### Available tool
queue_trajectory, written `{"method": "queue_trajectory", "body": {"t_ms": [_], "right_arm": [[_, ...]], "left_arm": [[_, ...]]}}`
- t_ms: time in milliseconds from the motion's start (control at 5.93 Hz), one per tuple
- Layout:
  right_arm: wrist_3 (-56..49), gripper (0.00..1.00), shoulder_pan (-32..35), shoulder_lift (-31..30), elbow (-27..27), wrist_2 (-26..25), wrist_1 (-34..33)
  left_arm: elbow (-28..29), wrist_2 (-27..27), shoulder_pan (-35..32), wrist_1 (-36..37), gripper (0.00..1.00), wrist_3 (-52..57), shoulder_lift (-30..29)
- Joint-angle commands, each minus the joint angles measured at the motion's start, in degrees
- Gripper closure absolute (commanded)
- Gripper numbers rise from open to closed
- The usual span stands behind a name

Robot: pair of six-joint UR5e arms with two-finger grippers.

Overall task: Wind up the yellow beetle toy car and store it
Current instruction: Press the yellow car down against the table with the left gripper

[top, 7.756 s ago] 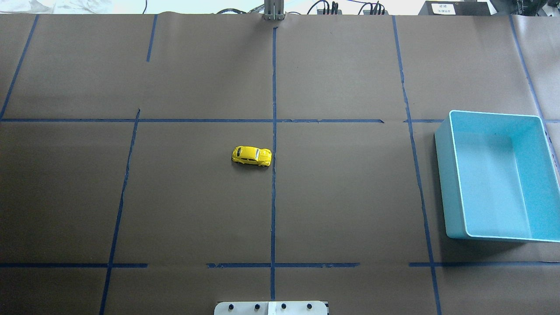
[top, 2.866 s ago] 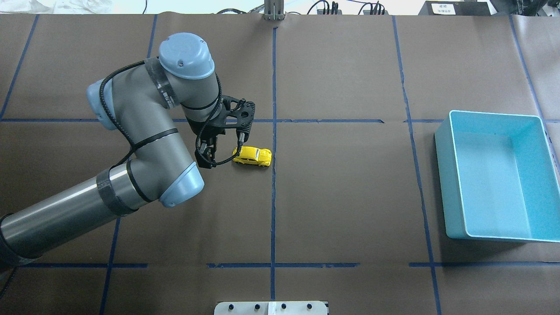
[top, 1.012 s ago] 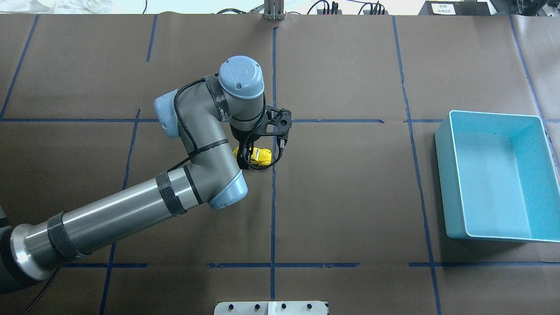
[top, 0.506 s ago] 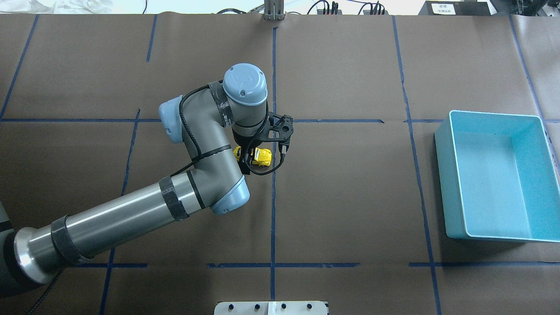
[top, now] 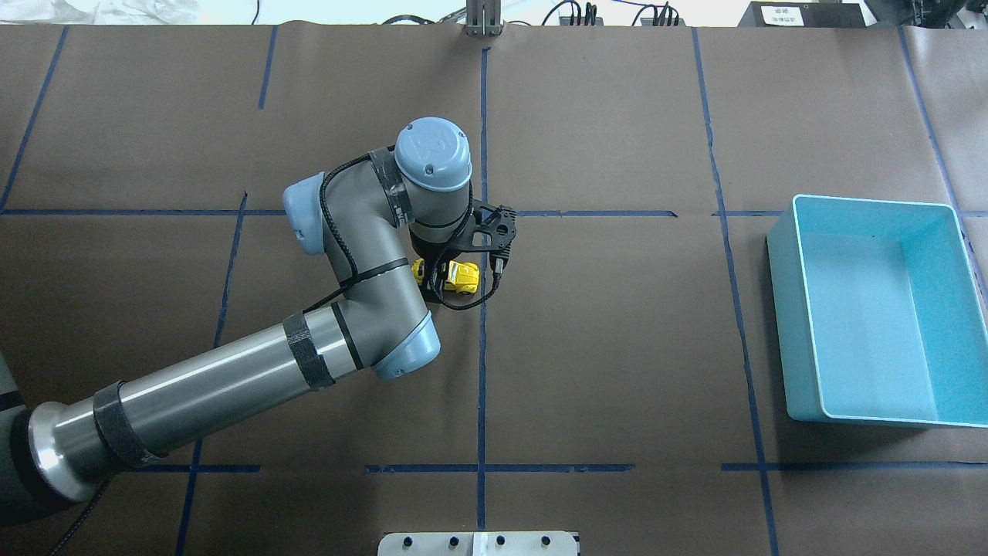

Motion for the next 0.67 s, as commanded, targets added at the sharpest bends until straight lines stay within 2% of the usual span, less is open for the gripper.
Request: {"method": "queue_trajectory", "body": {"t_ms": [0, 337, 506], "right_arm": [[0.0, 0.00, 0.0, 0.0, 0.0, 0.1, 0.0], [0.0, 0.00, 0.0, 0.0, 0.0, 0.1, 0.0], [0.0, 0.00, 0.0, 0.0, 0.0, 0.1, 0.0]], "left_arm": [[0.0, 0.0, 0.0, -0.1, 0.48, 0.0, -0.4], [-0.5, 0.0, -0.2, 0.1, 0.59, 0.2, -0.5], [-1.1, 0.0, -0.5, 0.4, 0.71, 0.4, -0.4]]}}
